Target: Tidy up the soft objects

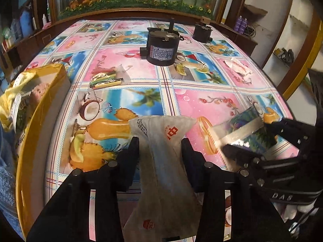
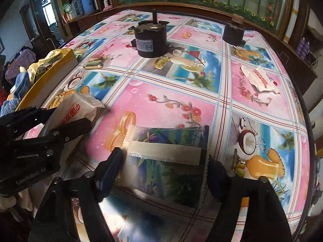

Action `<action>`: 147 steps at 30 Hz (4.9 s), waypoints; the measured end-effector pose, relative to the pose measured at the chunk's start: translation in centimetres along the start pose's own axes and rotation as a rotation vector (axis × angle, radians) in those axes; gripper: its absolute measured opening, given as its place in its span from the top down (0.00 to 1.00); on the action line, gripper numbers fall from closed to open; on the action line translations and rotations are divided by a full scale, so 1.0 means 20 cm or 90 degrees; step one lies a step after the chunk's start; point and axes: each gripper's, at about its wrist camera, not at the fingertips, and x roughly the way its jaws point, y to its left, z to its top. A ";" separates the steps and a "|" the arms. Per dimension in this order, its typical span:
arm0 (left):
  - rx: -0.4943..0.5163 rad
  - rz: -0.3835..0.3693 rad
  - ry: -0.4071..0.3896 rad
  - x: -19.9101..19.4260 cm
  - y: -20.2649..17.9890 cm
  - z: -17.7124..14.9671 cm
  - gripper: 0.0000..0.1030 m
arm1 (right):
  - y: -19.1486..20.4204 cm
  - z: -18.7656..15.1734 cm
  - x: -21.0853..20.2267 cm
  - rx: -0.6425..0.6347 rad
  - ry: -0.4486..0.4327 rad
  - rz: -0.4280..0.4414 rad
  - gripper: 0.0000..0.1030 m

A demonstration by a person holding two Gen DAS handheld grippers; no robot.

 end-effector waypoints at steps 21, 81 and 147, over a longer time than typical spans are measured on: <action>-0.179 0.045 -0.153 -0.79 0.63 -0.24 0.60 | 0.17 0.01 -0.22 0.033 -0.075 0.127 0.87; -0.246 0.357 -0.203 -0.93 0.86 -0.39 0.39 | 1.17 0.52 -0.06 -0.111 0.034 0.348 0.43; -0.233 0.429 -0.293 -1.05 0.57 -0.33 0.23 | 0.99 0.05 -0.21 -0.143 -0.081 0.277 0.37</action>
